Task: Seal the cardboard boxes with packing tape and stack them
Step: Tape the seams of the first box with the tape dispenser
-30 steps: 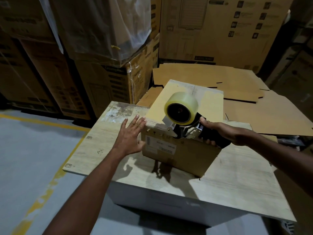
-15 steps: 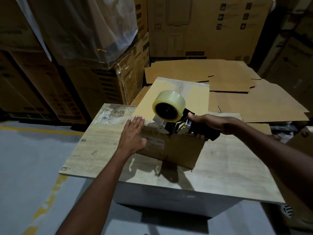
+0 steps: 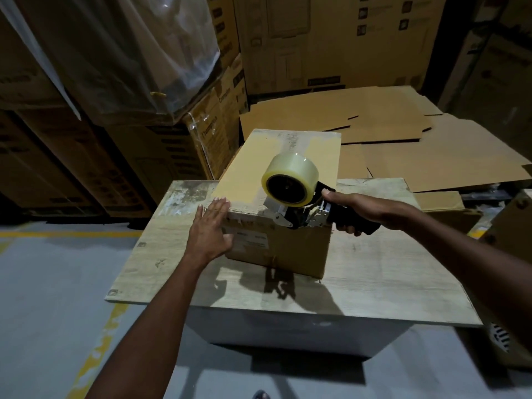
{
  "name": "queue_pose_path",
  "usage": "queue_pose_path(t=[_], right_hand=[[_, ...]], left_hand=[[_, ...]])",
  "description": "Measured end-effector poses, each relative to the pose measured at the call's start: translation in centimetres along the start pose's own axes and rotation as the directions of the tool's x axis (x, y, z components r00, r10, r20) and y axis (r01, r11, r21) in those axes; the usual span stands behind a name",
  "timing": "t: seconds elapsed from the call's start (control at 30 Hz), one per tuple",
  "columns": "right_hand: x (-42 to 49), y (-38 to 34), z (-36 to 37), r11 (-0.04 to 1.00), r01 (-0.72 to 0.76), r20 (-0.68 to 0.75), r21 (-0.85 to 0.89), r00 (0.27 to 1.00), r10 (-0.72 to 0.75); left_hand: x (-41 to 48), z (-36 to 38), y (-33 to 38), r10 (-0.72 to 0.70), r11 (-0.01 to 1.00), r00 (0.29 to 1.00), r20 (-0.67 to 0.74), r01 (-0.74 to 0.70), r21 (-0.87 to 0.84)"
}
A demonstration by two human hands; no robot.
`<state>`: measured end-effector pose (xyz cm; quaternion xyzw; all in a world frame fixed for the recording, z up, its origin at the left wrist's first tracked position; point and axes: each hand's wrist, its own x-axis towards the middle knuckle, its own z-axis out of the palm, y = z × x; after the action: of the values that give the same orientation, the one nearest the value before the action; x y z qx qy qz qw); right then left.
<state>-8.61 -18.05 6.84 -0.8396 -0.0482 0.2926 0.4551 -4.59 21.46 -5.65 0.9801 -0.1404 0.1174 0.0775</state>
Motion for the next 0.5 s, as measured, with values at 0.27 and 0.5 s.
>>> queue_pose_path(t=[0.27,0.5], right_hand=[[-0.5,1.7,-1.6,1.0,0.015,0.069,0.017,0.997,-0.016],[-0.8,1.3,-1.1,0.999,0.021,0.091,0.047,0.996,-0.025]], left_hand=[[0.3,-1.3,3.9,-0.071,0.989,0.995,0.076,0.06,0.132],[0.6,-0.8,10.3,0.043,0.999,0.992,0.123,-0.04,-0.02]])
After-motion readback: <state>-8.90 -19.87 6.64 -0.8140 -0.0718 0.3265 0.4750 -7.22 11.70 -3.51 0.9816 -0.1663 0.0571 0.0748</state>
